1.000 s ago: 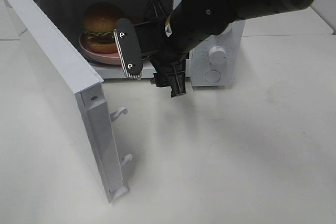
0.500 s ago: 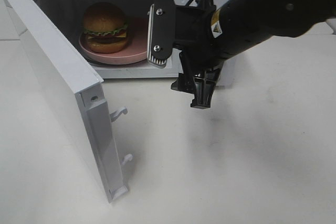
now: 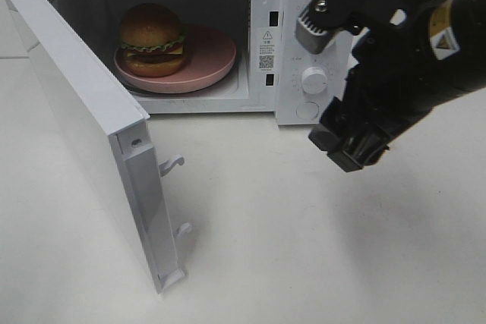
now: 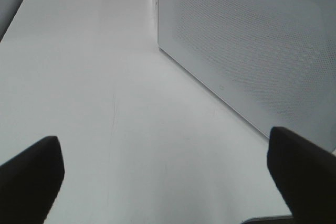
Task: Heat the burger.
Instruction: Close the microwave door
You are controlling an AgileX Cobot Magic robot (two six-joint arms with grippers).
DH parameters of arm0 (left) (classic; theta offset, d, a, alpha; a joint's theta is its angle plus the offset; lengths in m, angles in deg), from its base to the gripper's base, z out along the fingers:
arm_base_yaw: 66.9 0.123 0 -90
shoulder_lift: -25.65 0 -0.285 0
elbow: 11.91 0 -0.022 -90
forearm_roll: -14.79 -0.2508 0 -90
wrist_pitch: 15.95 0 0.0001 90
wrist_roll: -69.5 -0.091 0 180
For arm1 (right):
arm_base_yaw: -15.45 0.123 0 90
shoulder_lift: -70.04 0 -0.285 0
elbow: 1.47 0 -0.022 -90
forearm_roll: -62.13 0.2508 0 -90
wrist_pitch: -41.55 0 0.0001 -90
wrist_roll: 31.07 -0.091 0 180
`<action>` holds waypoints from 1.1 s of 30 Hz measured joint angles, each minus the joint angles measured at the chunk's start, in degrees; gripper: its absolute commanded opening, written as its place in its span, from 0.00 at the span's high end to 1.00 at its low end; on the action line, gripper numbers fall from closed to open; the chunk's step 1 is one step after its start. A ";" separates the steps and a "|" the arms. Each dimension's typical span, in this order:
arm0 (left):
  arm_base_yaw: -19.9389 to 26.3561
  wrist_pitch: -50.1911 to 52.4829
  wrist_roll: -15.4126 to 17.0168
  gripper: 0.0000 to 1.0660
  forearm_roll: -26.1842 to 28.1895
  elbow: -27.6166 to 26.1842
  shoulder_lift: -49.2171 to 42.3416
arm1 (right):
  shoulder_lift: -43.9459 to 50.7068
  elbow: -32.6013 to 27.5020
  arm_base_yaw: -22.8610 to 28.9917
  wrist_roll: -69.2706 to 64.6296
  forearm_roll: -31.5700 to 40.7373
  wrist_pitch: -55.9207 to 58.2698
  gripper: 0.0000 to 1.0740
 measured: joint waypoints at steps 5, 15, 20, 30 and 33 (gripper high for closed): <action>0.00 0.00 0.00 0.08 0.00 0.00 0.00 | 6.19 -0.74 0.00 -5.04 0.06 10.49 0.29; 0.00 0.00 0.00 0.08 0.00 0.00 0.00 | 17.19 -0.74 0.00 -6.47 2.98 26.47 0.29; 0.00 0.00 0.00 0.08 0.00 0.00 0.00 | 21.89 -0.74 0.00 -6.99 4.58 29.91 0.29; 0.00 0.00 0.00 0.08 0.00 0.00 0.00 | 31.91 -6.36 -2.58 -9.34 4.70 31.86 0.29; 0.00 0.00 0.00 0.08 0.00 0.00 0.00 | 35.35 -9.68 -9.28 -9.45 4.70 31.51 0.29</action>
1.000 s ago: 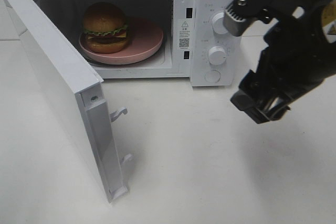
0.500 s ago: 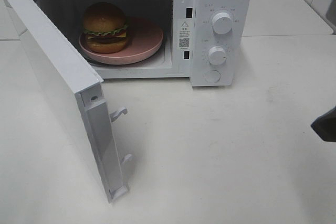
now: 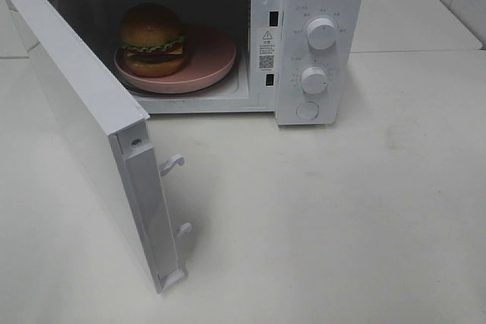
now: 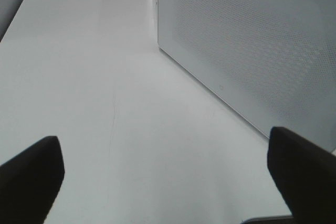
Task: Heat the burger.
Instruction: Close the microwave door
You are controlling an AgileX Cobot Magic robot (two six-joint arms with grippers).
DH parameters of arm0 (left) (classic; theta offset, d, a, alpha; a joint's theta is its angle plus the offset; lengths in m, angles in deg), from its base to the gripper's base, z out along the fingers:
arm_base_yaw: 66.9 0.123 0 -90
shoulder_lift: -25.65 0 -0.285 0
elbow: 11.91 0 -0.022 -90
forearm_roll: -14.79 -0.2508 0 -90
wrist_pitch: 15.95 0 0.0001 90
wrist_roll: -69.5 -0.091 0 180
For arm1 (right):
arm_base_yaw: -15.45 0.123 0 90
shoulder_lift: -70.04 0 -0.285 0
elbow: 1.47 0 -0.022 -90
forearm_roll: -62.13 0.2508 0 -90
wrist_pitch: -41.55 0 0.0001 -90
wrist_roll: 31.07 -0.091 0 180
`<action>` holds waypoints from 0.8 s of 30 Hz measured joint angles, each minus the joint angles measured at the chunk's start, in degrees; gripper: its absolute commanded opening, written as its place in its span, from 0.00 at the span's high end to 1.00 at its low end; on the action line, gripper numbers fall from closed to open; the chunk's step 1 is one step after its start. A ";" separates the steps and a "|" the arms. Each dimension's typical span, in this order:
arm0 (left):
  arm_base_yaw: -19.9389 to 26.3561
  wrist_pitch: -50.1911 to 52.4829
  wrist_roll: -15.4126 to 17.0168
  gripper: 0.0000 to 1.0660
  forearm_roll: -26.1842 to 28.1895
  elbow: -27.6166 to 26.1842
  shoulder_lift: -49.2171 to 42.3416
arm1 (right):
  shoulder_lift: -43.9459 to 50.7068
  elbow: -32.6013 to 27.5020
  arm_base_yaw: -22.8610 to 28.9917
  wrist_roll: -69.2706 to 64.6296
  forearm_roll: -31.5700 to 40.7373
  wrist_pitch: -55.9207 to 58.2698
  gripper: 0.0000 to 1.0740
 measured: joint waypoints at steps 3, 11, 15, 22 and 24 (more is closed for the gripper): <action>0.00 0.00 0.00 0.08 0.00 0.00 0.00 | 1.15 -0.57 -1.38 0.00 0.00 -0.23 0.29; 0.00 0.00 0.00 0.08 0.00 0.00 0.00 | 11.17 -4.76 -11.97 -0.57 0.11 -2.69 0.29; 0.00 0.00 0.00 0.08 0.00 0.00 0.00 | 18.16 -7.16 -17.19 -0.86 1.83 -3.55 0.29; 0.00 0.00 0.00 0.08 0.00 0.00 0.00 | 29.11 -9.91 -23.72 -0.86 3.78 -5.10 0.29; 0.00 0.00 0.00 0.08 0.00 0.00 0.00 | 30.37 -9.97 -24.35 -0.86 3.95 -5.10 0.29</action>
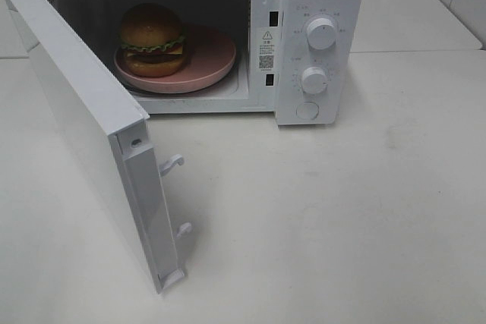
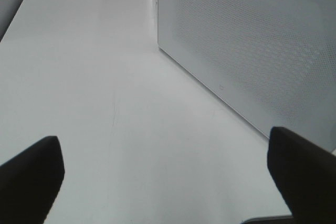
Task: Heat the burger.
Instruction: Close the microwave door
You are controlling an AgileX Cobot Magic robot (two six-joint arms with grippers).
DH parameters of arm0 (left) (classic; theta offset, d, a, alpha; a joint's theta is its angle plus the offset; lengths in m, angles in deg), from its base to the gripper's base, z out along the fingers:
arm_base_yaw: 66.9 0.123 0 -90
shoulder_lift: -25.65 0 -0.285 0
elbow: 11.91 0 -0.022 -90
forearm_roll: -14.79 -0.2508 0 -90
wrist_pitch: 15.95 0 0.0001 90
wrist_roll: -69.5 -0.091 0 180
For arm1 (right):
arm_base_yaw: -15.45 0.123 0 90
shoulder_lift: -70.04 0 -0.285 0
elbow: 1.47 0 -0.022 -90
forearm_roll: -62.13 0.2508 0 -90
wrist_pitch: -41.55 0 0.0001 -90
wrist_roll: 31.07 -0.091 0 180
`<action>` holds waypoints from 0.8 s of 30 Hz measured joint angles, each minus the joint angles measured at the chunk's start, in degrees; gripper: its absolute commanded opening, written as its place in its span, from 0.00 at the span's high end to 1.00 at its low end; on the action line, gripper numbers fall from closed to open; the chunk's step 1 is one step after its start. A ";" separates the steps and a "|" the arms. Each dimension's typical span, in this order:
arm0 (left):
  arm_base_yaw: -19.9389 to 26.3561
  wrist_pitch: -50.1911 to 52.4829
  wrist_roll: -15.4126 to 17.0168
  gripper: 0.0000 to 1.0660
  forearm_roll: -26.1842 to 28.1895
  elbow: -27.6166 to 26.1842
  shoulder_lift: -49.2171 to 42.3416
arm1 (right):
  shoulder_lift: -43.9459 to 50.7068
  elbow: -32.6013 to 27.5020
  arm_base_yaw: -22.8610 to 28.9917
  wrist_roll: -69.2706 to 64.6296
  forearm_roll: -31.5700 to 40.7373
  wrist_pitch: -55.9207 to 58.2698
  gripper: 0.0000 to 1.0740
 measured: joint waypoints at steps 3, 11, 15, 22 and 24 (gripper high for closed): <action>0.00 0.00 0.00 0.08 0.00 0.00 0.00 | 3.44 -0.11 -1.26 0.00 0.23 0.00 0.29; 0.00 0.00 0.00 0.08 0.00 0.00 0.00 | 6.88 -0.17 -2.75 0.06 0.63 0.06 0.29; 0.00 0.00 0.00 0.08 0.00 0.00 0.00 | 6.88 -0.17 -2.75 0.06 0.63 0.06 0.30; 0.00 0.00 0.00 0.08 0.00 0.00 0.00 | 6.88 -0.17 -2.75 0.06 0.63 0.06 0.30; 0.00 0.00 0.00 0.08 0.00 0.00 0.00 | 6.88 -0.17 -2.75 0.06 0.63 0.06 0.30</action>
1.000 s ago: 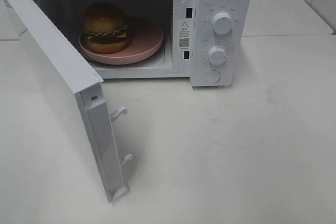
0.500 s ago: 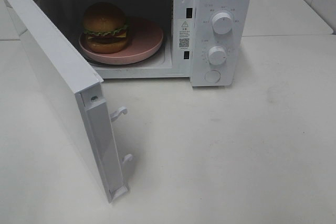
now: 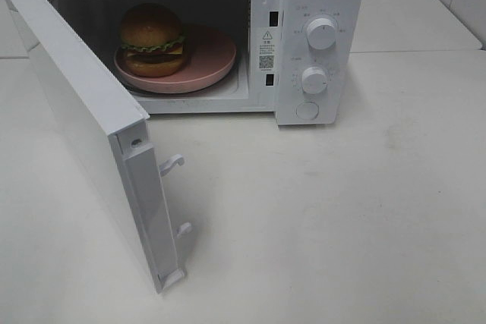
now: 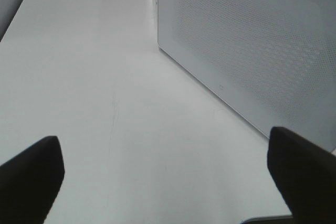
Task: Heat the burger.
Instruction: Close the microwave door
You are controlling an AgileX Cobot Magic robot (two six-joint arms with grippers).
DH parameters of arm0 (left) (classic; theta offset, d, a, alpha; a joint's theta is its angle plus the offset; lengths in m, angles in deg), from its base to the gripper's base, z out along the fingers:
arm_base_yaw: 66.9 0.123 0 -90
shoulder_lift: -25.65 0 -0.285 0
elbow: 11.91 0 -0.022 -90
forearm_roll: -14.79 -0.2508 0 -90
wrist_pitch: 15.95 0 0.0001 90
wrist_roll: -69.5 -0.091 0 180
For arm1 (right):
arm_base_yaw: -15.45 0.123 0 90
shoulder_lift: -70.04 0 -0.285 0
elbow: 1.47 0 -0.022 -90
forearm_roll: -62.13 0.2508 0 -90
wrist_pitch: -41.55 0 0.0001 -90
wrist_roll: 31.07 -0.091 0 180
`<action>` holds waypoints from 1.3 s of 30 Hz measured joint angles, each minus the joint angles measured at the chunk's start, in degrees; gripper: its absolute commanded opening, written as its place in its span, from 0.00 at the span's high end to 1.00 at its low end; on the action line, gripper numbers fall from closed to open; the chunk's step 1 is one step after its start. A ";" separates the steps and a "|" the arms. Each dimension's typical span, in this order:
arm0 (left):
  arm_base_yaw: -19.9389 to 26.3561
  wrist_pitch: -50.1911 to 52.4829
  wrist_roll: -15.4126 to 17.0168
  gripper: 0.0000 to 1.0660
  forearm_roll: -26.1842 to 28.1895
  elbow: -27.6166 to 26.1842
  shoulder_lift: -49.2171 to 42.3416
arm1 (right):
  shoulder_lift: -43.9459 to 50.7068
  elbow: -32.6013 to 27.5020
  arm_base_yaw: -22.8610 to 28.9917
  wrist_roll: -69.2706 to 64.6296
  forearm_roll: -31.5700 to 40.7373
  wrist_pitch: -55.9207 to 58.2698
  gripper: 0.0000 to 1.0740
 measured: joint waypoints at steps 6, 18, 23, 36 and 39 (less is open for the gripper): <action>0.00 0.00 0.00 0.08 0.00 0.00 0.00 | 0.00 0.00 0.00 0.06 0.00 0.00 0.30; 0.00 0.00 0.00 0.08 0.00 0.00 0.00 | 0.00 0.00 0.00 0.06 0.00 0.00 0.30; 0.00 0.00 0.00 0.08 0.00 0.00 0.00 | 0.00 0.00 0.00 0.06 0.00 0.00 0.30; 0.00 0.00 0.00 0.08 0.46 0.00 0.00 | 0.00 0.00 0.00 0.06 0.00 0.00 0.30; 0.00 0.00 0.00 0.08 0.46 0.00 0.00 | 0.00 0.00 0.00 0.06 0.00 0.00 0.30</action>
